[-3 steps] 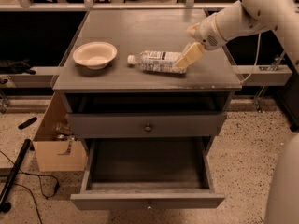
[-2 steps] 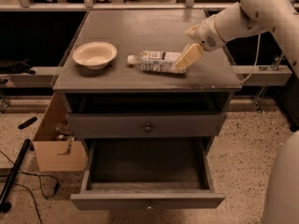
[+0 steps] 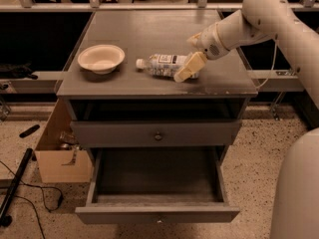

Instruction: Place blue plastic bottle into middle drawer

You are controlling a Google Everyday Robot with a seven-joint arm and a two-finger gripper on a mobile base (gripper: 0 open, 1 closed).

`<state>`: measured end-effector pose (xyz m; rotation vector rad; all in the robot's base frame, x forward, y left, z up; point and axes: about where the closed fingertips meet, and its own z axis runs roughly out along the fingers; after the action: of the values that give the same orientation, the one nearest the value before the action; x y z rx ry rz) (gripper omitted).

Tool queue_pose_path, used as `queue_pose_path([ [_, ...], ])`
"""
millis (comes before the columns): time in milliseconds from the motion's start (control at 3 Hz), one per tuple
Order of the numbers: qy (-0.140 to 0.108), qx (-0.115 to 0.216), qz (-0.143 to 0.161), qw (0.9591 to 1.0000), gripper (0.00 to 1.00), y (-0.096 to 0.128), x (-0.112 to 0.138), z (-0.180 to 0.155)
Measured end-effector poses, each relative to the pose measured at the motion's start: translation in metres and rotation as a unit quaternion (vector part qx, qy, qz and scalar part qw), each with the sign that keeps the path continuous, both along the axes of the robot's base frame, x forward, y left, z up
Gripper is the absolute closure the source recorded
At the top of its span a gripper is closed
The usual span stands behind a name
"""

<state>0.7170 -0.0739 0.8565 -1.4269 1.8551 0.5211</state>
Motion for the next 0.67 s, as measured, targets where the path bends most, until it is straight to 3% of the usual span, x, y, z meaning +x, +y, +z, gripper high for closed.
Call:
queue_pose_path([
  [333,0.0,0.0,0.0,1.0,0.0,0.0,0.0,0.0],
  [667,0.0,0.0,0.0,1.0,0.16,0.0001,0.0,-0.0001],
])
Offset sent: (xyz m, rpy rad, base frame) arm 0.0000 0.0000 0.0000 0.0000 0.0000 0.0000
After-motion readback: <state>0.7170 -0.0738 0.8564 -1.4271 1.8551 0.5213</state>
